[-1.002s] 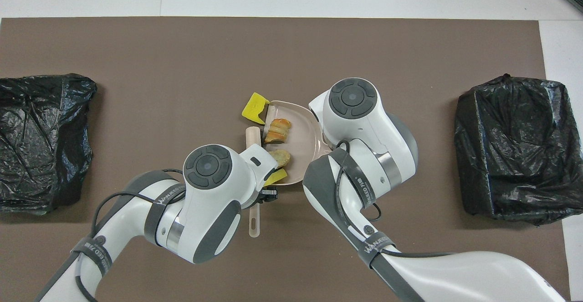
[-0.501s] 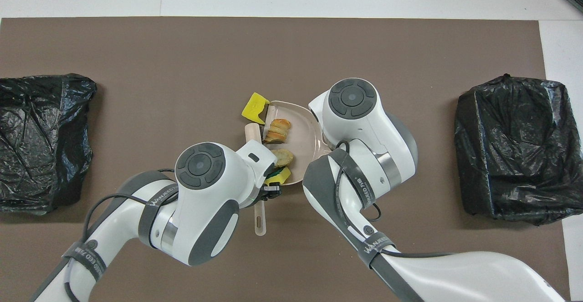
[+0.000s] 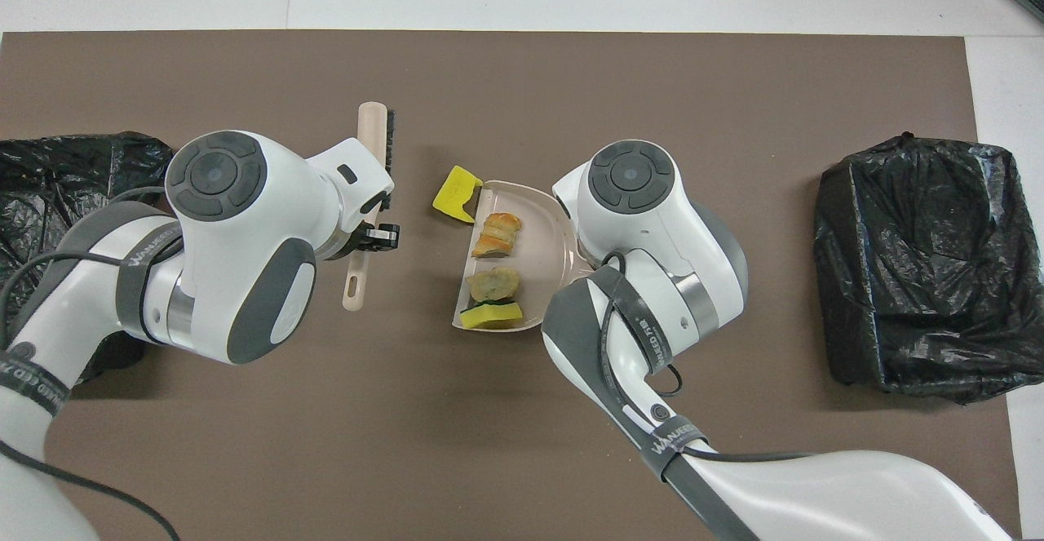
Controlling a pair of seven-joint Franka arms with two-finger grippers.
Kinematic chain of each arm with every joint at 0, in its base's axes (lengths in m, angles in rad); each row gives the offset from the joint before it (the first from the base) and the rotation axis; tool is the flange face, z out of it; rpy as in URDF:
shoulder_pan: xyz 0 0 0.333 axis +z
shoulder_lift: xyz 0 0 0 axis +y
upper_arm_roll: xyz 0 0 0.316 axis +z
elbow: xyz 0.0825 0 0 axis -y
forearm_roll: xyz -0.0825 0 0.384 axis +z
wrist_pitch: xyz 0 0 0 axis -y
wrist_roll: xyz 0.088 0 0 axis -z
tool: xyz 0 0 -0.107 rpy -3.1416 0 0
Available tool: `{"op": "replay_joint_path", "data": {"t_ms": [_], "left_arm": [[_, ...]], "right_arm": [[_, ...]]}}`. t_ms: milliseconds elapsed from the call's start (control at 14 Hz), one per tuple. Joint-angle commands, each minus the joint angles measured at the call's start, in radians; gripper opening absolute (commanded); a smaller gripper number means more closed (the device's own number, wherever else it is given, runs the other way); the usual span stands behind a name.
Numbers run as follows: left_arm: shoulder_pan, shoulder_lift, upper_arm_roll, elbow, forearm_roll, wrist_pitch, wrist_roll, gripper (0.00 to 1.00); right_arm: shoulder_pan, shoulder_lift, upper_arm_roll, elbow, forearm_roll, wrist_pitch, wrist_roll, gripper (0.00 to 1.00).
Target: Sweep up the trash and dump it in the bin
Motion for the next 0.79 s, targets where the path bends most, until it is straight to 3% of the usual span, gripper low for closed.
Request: {"op": "replay_joint_path", "data": {"t_ms": [0, 358, 715], "left_arm": [[0.012, 0.091, -0.013, 0.062, 0.085, 0.018, 0.046, 0.00], [-0.051, 0.079, -0.022, 0.007, 0.082, -0.036, 0.135, 0.00], [-0.124, 0.031, -0.033, -0.025, 0.054, -0.192, 0.137, 0.00]], "right_arm": [[-0.004, -0.022, 0.007, -0.032, -0.009, 0.020, -0.018, 0.00], [-0.004, -0.022, 0.007, -0.032, -0.009, 0.025, -0.018, 0.00], [-0.004, -0.022, 0.007, -0.032, -0.009, 0.025, -0.018, 0.00]]}}
